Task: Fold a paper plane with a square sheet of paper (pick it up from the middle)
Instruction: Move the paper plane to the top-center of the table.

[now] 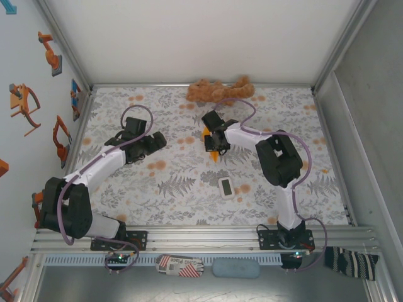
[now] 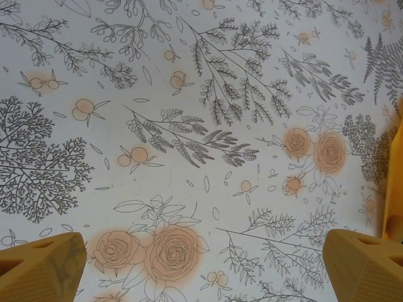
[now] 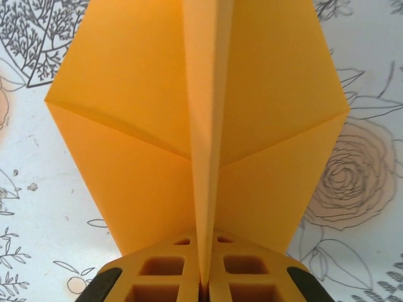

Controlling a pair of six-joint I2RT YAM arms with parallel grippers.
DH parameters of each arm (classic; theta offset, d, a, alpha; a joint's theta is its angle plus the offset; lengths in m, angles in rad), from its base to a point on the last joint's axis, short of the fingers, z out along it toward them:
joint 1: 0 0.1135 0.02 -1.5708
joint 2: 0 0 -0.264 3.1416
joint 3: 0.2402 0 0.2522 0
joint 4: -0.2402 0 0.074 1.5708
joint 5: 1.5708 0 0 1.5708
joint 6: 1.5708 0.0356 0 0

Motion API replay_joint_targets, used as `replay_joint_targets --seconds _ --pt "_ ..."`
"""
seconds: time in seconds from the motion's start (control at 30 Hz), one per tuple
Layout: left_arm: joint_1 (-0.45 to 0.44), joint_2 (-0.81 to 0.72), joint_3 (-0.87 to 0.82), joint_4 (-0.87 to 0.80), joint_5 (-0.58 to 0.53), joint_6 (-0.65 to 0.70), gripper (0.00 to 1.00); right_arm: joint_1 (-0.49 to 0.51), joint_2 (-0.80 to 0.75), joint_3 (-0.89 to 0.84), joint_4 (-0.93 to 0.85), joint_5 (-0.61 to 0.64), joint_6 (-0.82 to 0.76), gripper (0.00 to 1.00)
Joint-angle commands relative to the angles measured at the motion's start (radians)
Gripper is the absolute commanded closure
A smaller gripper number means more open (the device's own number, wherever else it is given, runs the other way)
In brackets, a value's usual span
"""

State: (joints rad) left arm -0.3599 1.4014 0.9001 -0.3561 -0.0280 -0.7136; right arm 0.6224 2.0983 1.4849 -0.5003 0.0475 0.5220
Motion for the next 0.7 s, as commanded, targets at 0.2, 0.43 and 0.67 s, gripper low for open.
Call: replay_joint_targets --seconds 0.2,0.43,0.67 --pt "0.011 -0.025 -0.013 -0.033 -0.008 0.026 0.04 -0.050 0.051 0.137 -0.042 0.064 -0.031 0.91" --pt "0.012 -0.020 -0.017 -0.037 0.003 0.028 0.04 -0.068 0.103 0.195 -0.056 0.062 -0.052 0.88" --pt "0.014 -0.020 -0.019 -0.035 0.009 0.028 0.04 -0.078 0.124 0.197 -0.059 0.054 -0.056 0.81"
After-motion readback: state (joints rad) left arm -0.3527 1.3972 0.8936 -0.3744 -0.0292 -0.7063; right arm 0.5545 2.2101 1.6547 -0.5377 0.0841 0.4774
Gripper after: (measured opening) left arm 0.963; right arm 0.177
